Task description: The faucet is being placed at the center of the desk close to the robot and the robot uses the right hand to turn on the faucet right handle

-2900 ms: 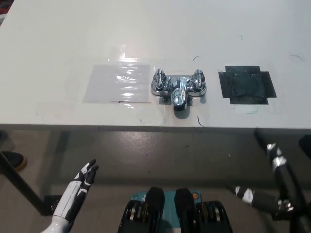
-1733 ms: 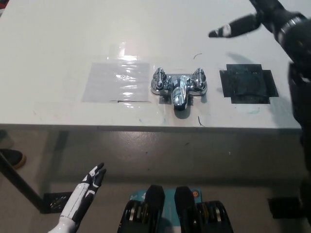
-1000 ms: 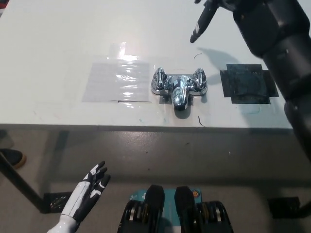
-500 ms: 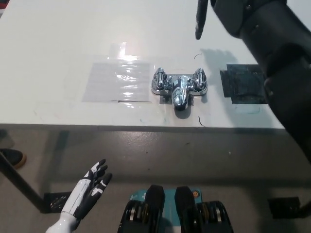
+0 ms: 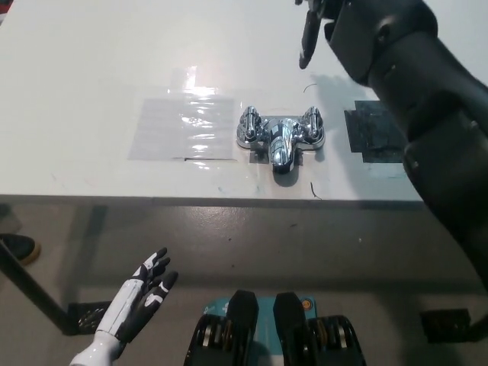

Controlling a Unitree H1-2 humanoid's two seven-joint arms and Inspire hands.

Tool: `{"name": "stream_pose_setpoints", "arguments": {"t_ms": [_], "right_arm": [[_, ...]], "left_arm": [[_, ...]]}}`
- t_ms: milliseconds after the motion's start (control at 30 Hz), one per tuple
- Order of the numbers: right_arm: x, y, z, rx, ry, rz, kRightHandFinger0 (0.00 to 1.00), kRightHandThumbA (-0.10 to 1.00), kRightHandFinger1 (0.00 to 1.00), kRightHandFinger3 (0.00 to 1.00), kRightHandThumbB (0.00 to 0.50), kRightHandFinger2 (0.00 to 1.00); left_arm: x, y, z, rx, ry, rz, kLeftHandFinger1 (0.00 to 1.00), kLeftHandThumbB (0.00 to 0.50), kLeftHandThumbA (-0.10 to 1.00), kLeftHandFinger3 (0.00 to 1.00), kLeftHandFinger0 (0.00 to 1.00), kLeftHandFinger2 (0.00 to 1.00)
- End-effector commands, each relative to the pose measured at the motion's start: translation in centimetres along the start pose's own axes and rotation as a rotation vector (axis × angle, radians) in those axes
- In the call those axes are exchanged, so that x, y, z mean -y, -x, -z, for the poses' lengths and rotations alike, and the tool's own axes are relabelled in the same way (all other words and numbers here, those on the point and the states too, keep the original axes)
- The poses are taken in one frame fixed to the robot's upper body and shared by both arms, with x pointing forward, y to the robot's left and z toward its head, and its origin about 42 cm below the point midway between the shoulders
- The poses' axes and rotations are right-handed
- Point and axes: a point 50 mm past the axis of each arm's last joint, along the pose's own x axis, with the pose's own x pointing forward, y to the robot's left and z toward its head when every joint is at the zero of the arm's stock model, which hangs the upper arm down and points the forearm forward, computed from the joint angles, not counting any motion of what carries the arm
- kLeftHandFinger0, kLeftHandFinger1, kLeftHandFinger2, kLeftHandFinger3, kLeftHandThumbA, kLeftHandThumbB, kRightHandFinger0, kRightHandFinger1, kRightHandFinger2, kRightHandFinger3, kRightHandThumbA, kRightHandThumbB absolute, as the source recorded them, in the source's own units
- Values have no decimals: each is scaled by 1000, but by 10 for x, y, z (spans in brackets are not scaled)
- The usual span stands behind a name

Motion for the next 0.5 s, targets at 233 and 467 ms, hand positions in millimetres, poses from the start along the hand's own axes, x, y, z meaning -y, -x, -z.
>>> {"name": "stream_pose_setpoints", "arguments": {"t_ms": [233, 467], "right_arm": [[-4, -1, -8, 22, -66, 60, 1000, 992, 1000, 1000, 279, 1000], [-21, -10, 0, 17, -72, -25, 1000, 1000, 1000, 1000, 230, 1000]], "left_arm": [[-6, -4, -16, 65, -28, -1, 1000, 463, 895, 1000, 1000, 1000], [-7, -5, -17, 72, -27, 3, 1000, 458, 890, 1000, 1000, 1000]]}}
